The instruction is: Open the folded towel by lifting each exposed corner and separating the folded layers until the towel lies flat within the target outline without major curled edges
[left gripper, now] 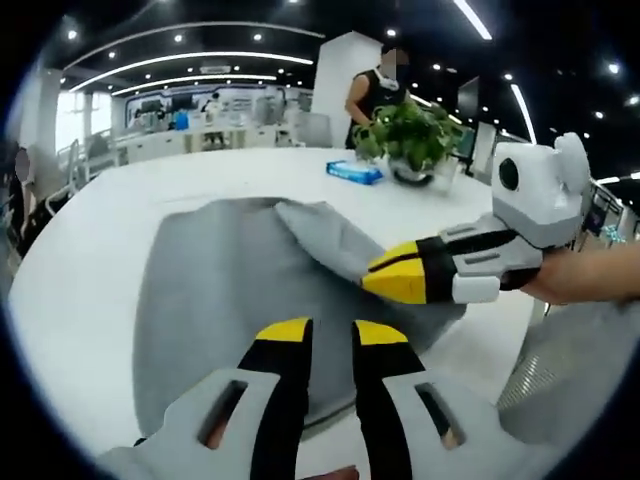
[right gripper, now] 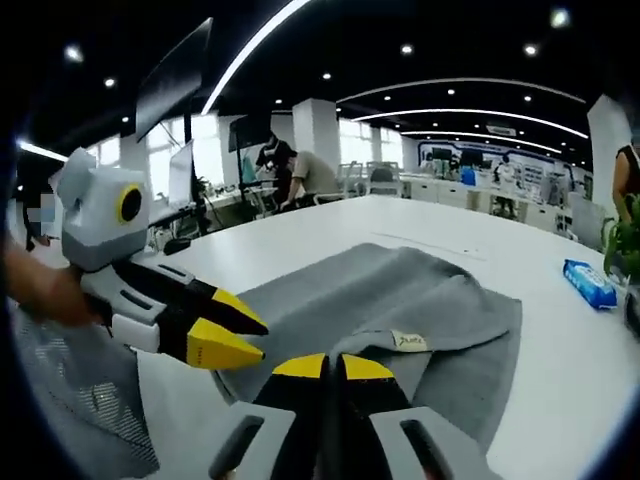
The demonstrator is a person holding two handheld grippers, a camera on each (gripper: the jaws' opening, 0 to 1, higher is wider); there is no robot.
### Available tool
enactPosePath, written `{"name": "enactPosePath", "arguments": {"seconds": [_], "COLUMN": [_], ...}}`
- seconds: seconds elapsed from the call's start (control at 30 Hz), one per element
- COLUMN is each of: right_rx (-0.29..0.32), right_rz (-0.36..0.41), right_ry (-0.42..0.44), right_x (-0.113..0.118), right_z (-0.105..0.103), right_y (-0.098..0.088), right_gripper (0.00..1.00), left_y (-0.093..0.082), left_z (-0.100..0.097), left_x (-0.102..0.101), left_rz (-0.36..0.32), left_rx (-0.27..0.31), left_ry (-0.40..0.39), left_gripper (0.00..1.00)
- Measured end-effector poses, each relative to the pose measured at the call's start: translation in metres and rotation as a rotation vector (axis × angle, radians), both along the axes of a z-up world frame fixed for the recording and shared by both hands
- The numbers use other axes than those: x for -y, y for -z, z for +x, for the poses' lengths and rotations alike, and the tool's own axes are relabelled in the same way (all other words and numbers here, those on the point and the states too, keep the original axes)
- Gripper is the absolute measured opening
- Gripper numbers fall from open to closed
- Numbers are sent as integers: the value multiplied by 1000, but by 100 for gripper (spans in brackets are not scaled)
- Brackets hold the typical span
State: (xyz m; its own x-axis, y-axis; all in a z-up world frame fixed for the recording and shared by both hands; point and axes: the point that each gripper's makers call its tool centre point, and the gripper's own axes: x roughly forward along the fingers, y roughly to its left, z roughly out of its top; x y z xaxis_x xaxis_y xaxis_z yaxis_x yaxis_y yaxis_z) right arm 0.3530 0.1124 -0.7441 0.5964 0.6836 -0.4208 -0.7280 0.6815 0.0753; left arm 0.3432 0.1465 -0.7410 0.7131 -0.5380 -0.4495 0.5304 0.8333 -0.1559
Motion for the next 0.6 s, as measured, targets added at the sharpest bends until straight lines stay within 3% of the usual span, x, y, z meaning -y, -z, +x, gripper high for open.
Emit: {"name": "enactPosePath", "arguments": {"seconds": [0.3,0.6], "right_rx": [-17,-35], "right_rz": [-24,-77], "right_ry": [-151,-214], "right_x": [-32,-38], "right_z": [-29,-39], "right_y": [11,24], "right_gripper": [0,3], "left_y": [-2,5], "left_z": [5,4], "left_x": [-8,-12], "left_rz": [-36,-12], "left_rx": [-10,-33], "left_ry": [-50,-63], "left_gripper": [15,15]}}
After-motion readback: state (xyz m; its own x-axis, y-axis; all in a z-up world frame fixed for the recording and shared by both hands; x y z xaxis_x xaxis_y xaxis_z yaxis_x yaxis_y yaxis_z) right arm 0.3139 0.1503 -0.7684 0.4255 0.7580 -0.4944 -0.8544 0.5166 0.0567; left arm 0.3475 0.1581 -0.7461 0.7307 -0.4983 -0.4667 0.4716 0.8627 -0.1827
